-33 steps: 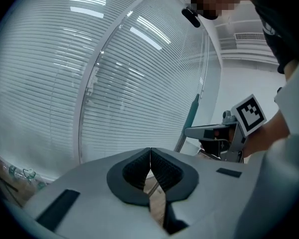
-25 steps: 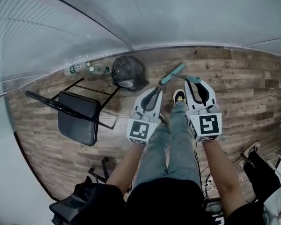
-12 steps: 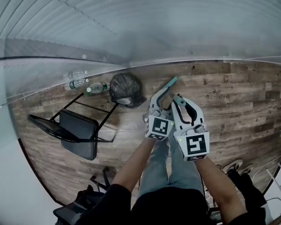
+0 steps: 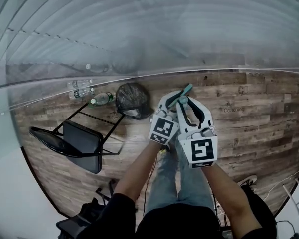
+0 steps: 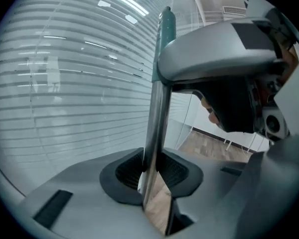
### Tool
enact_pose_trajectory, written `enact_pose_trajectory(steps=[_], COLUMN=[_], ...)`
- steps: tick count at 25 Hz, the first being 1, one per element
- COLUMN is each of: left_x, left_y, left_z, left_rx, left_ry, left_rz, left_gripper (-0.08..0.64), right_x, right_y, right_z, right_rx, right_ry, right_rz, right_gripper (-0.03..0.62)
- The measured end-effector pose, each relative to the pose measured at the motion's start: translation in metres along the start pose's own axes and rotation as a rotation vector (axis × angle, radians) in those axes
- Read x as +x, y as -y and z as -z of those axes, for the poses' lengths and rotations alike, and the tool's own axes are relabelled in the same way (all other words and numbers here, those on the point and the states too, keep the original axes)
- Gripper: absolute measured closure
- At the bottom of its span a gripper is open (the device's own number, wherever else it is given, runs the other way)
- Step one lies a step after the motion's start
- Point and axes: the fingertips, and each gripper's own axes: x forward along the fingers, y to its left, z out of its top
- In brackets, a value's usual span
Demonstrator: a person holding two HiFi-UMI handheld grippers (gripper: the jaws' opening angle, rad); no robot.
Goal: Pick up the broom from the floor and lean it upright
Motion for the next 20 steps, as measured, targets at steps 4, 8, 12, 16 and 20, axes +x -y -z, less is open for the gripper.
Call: enact_pose_trajectory(steps=[4, 8, 12, 16, 20], left_x=[0.015, 0.028, 0.041, 0.05, 0.055], left_y=[-0.008, -0.019, -0.029, -0.038, -0.052], left_z=[0.0, -0.002, -0.002, -0.002, -0.002], left_rx=[-0.052, -0.083, -0.094, -0.111, -0.13], left_ry=[-0.027, -0.042, -0.085, -0.108, -0.094], left_rz=[0.026, 0.07, 0.135, 0.151, 0.121], left_gripper=[0.465, 0.465, 0.465, 0.465, 0.465], right_x=[0.017, 0.034, 0.05, 0.064, 0.077], right_y=[0.011, 0.022, 0.029, 0.034, 0.035], right_z=[-0.002, -0.007, -0.008, -0.009, -0.011], right_rx=[-0.021, 0.008, 0.002, -0.011, 0.003], right_ry=[-0.004, -0.01, 0.0, 0.004, 0.006], right_rz=[-0.002, 0.024, 0.023, 0.022, 0.021], right_gripper=[0.499, 0.497, 0.497, 0.495, 0.495])
